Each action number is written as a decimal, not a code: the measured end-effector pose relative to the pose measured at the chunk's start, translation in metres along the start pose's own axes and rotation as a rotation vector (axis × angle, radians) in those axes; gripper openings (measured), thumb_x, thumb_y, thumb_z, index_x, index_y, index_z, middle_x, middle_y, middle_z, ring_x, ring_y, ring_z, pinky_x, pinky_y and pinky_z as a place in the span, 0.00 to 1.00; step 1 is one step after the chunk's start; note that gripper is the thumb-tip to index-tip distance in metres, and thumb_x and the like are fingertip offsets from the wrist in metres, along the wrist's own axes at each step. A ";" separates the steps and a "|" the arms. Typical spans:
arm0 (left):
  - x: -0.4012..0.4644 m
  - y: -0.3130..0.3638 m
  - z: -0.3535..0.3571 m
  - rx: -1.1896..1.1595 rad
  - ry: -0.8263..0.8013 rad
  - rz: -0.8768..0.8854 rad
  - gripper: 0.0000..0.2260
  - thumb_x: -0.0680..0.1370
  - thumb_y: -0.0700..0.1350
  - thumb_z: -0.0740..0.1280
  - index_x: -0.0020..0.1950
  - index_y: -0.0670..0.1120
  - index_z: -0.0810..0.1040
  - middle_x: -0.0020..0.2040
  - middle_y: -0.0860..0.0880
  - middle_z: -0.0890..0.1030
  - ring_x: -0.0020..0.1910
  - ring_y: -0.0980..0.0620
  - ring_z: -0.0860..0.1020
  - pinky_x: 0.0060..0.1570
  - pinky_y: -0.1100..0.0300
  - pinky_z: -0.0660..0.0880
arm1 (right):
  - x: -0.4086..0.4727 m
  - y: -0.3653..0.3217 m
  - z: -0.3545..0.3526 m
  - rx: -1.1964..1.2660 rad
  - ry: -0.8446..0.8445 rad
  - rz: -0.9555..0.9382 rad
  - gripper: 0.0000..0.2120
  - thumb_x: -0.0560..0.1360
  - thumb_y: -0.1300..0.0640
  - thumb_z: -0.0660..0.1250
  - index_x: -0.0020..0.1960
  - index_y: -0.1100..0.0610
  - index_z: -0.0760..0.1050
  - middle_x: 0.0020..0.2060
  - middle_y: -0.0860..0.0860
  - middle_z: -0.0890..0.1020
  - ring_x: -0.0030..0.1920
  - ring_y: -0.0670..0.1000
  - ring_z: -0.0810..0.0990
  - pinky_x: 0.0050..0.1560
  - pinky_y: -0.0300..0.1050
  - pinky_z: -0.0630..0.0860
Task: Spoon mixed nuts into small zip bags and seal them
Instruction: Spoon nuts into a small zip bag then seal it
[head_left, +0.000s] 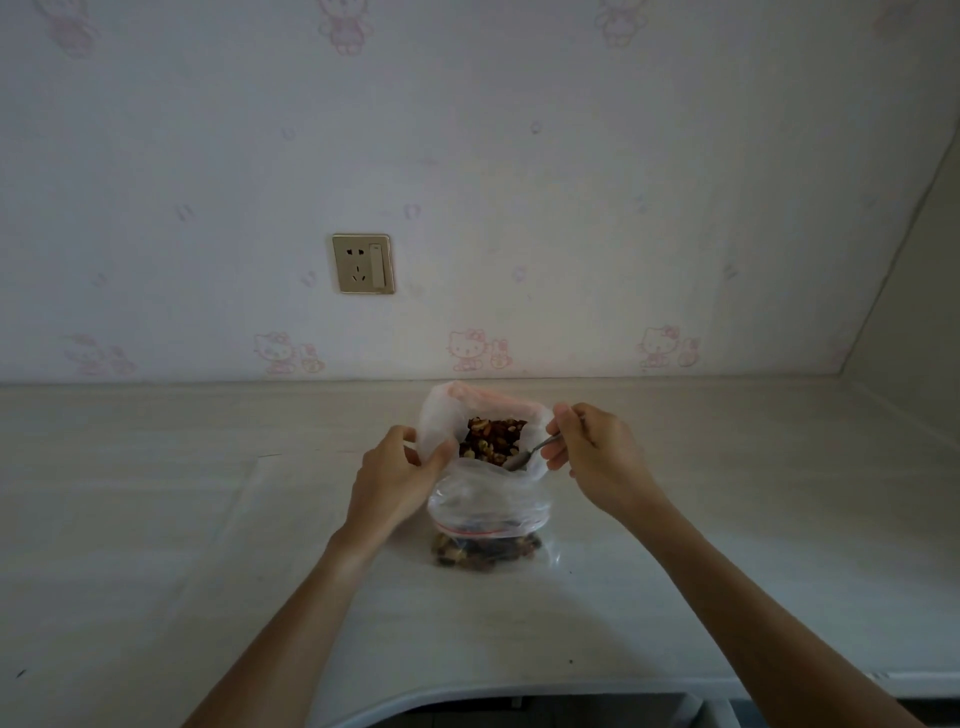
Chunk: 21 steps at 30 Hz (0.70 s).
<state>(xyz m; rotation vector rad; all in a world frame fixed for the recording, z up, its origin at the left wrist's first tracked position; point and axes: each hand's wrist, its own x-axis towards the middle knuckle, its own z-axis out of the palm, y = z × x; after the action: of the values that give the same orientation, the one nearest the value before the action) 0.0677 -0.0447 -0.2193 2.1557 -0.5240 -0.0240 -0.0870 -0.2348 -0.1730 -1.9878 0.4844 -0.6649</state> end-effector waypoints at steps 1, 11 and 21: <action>0.000 -0.001 0.001 -0.004 -0.010 0.012 0.25 0.74 0.67 0.71 0.62 0.51 0.76 0.47 0.56 0.82 0.44 0.56 0.82 0.46 0.55 0.80 | 0.002 0.000 0.002 -0.002 -0.014 0.004 0.17 0.86 0.51 0.56 0.44 0.55 0.78 0.32 0.49 0.85 0.31 0.42 0.82 0.31 0.30 0.72; 0.001 -0.004 0.004 -0.148 -0.128 0.080 0.20 0.73 0.50 0.79 0.62 0.52 0.79 0.51 0.57 0.85 0.49 0.59 0.83 0.51 0.59 0.81 | 0.011 0.000 0.025 0.134 -0.095 0.141 0.17 0.86 0.54 0.58 0.49 0.63 0.80 0.38 0.57 0.87 0.37 0.56 0.86 0.30 0.37 0.74; -0.001 0.003 0.005 -0.435 -0.168 0.019 0.16 0.75 0.40 0.77 0.61 0.50 0.81 0.53 0.54 0.86 0.49 0.61 0.85 0.44 0.68 0.79 | 0.008 0.014 0.033 0.351 -0.098 0.315 0.15 0.85 0.55 0.63 0.52 0.64 0.83 0.41 0.55 0.89 0.33 0.48 0.85 0.33 0.35 0.78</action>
<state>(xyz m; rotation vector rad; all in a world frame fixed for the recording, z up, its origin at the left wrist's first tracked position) 0.0650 -0.0502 -0.2203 1.7310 -0.5769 -0.2853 -0.0612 -0.2241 -0.1966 -1.5632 0.5648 -0.4188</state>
